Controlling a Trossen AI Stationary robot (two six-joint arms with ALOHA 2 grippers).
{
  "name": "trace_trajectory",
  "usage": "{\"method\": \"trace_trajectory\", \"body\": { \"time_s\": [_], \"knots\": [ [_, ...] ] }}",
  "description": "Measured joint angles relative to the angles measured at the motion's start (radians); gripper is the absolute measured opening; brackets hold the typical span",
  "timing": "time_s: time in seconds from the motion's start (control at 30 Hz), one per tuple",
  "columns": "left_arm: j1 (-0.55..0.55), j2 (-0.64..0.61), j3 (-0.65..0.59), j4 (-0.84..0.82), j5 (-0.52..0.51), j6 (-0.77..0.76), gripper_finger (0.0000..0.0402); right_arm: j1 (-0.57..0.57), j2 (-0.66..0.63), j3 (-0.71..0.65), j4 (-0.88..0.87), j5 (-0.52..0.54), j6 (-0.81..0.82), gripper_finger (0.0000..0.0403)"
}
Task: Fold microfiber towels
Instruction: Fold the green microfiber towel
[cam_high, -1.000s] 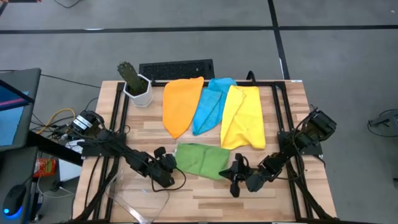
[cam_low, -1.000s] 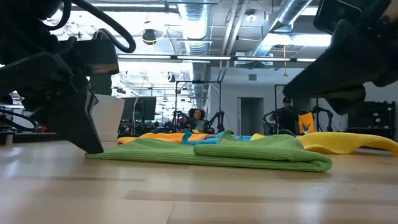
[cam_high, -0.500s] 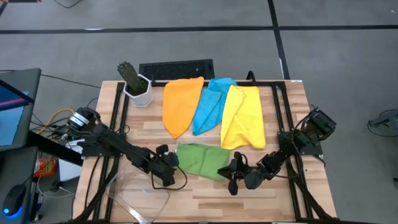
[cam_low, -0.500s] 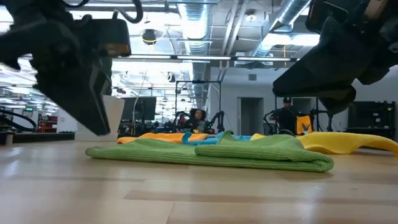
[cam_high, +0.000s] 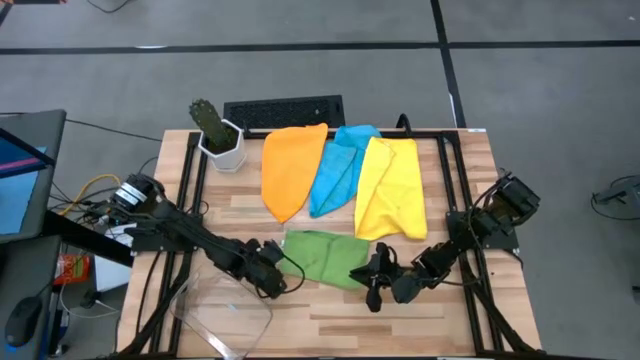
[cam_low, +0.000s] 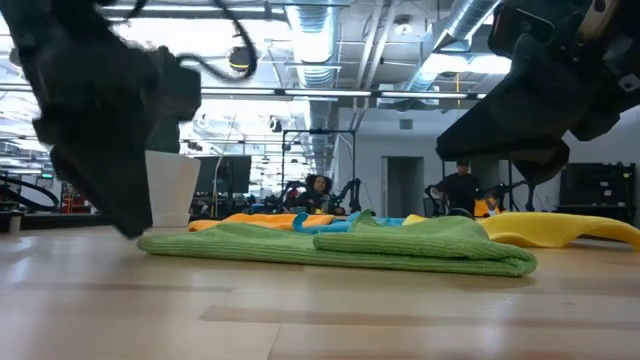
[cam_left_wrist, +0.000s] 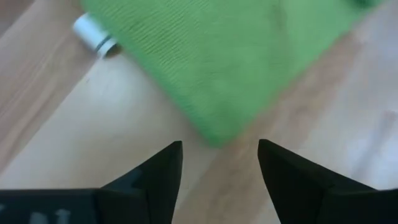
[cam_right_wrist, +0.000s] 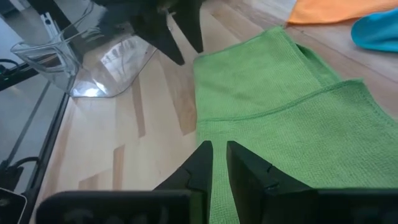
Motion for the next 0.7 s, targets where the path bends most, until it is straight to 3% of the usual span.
{"method": "trace_trajectory", "body": {
  "time_s": [0.4, 0.7],
  "knots": [
    [0.016, 0.025, 0.0, 0.006, -0.041, -0.066, 0.0201, -0.005, 0.0, 0.0, -0.005, -0.002, 0.0, 0.0072],
    [0.02, 0.055, 0.002, 0.01, -0.041, -0.074, 0.0145, -0.022, 0.0, 0.0, -0.013, -0.02, 0.0, 0.0072]
  ]
}}
